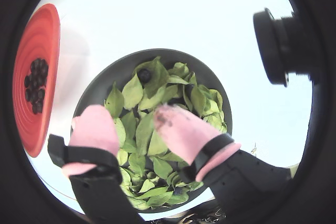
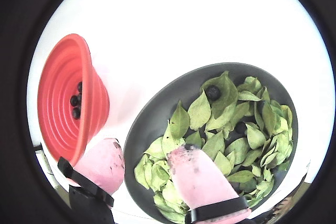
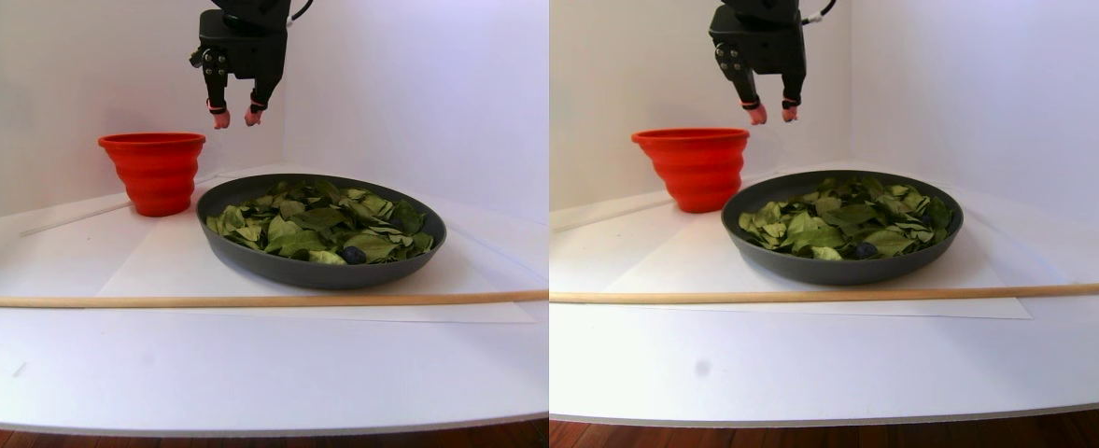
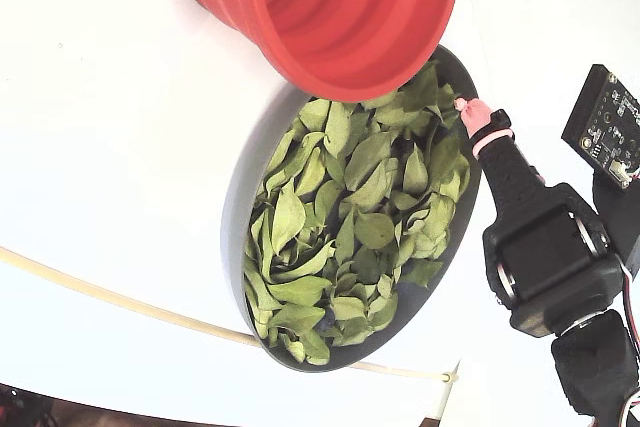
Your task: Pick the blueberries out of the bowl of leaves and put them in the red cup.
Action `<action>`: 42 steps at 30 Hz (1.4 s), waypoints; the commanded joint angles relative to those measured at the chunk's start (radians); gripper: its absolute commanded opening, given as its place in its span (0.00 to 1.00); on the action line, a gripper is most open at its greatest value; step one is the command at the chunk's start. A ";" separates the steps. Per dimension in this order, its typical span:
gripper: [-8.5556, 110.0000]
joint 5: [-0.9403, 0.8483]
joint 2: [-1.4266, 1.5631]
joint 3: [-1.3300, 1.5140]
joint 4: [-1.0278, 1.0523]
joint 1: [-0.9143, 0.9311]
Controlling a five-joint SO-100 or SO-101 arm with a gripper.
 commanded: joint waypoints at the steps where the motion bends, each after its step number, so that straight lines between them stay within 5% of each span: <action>1: 0.20 0.002 0.118 -0.026 0.003 0.025; 42: 0.20 -0.005 -0.072 -0.094 -0.057 0.175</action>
